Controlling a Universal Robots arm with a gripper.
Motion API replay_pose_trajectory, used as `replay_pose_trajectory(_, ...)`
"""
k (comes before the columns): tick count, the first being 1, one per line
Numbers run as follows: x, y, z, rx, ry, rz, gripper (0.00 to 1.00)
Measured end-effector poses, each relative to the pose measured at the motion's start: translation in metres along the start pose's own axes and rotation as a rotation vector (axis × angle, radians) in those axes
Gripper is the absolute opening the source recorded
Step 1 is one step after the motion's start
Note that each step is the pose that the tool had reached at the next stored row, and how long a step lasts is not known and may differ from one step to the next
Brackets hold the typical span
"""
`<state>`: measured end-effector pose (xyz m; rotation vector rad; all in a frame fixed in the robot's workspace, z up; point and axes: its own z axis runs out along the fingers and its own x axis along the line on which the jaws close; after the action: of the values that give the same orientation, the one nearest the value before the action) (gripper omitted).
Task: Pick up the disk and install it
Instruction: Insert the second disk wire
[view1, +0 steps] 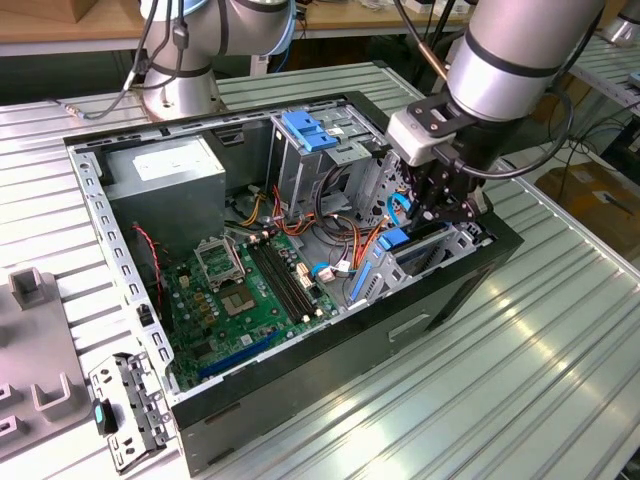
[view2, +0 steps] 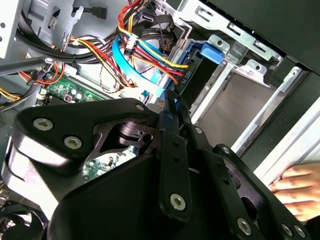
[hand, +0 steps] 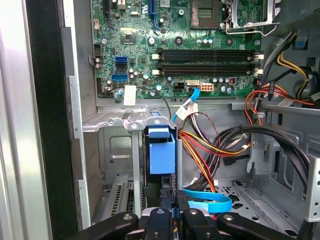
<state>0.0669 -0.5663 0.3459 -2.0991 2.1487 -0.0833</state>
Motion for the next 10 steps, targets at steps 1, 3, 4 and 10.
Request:
replay_pose_trajectory(1, 0.0000, 0.0000, 0.0005, -0.0002, -0.0002, -0.002, 0.16)
replay_pose_trajectory(3, 0.0001, -0.0001, 0.0013, -0.0001, -0.0009, -0.002, 0.16)
replay_pose_trajectory(4, 0.0001, -0.0001, 0.0012, -0.0001, -0.0009, -0.002, 0.16)
replay_pose_trajectory(10, -0.0007, -0.0012, -0.0060, -0.0002, -0.0016, -0.002, 0.29)
